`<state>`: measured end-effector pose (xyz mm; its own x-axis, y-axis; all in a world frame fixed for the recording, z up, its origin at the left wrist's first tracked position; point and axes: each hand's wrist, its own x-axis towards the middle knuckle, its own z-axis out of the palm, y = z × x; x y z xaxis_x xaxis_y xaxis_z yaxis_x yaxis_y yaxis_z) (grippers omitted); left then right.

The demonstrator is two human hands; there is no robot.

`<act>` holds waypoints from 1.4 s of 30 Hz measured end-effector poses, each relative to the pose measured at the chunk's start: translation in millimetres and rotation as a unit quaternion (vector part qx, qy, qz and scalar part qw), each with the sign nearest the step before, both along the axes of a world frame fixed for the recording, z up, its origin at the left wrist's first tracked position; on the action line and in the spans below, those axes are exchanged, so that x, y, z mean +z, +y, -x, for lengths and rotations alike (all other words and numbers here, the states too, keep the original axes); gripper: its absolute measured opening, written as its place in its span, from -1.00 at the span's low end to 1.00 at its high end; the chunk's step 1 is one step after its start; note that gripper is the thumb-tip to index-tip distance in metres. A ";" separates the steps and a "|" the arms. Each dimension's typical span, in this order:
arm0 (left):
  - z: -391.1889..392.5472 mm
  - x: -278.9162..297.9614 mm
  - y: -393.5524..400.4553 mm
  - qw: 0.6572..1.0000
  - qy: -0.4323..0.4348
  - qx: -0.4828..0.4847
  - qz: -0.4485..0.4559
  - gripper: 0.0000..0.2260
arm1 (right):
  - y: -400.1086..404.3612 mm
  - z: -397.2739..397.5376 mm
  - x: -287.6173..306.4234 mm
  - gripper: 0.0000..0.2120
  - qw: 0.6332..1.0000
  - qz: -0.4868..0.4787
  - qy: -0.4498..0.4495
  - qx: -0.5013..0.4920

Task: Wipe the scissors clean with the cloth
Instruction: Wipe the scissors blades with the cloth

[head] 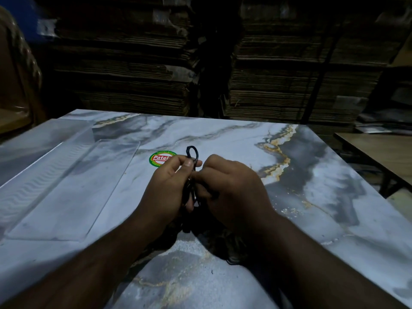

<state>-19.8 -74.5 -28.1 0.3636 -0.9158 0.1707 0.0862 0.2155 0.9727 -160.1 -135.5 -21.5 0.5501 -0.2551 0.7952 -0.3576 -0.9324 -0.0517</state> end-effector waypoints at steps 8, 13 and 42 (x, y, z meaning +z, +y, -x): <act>-1.9 0.0 -1.2 0.999 -0.032 -0.011 0.003 -0.71 | 4.7 -2.8 0.3 -0.84 0.994 -0.089 -0.042 -0.050; -1.9 0.1 0.4 1.000 -0.020 -0.010 -0.002 -0.75 | -0.5 1.7 -0.9 -0.89 0.996 -0.081 -0.022 0.013; -6.5 6.5 -1.5 0.999 0.005 0.032 -0.006 -0.78 | -5.8 13.8 8.4 -0.92 0.971 -0.217 0.051 0.087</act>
